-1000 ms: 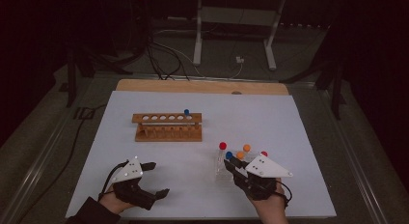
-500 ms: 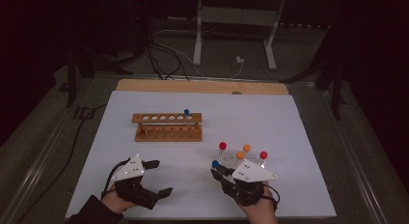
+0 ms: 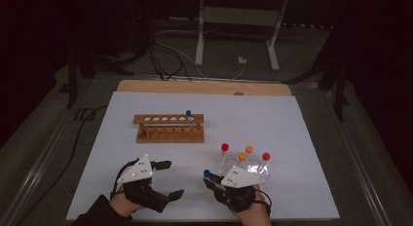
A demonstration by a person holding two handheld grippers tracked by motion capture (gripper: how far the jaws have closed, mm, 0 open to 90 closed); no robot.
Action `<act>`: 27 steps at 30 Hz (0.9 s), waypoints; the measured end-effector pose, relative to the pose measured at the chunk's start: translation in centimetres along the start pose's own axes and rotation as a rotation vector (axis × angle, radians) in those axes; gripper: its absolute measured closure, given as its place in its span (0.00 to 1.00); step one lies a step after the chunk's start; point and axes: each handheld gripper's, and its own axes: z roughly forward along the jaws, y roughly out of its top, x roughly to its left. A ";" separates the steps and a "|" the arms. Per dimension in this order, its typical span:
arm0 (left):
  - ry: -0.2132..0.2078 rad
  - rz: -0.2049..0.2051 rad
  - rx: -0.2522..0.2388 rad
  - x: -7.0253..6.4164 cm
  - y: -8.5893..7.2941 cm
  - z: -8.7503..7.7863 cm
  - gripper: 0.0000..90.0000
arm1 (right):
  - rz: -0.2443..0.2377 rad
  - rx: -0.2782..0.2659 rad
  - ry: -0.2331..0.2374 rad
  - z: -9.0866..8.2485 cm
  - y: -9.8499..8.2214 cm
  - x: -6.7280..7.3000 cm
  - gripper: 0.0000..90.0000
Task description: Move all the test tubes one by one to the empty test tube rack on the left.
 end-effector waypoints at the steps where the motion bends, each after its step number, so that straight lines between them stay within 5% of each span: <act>1: -0.002 -0.003 0.000 -0.1 0.1 0.1 0.07 | -0.004 0.005 0.003 0.1 0.0 0.1 0.86; 16: -0.043 0.039 0.001 -0.9 1.5 2.4 0.28 | -0.015 0.023 0.038 0.7 -0.2 0.8 0.86; 27: -0.080 0.062 0.007 -1.0 1.8 4.0 0.54 | -0.018 0.031 0.045 0.8 -0.3 1.0 0.86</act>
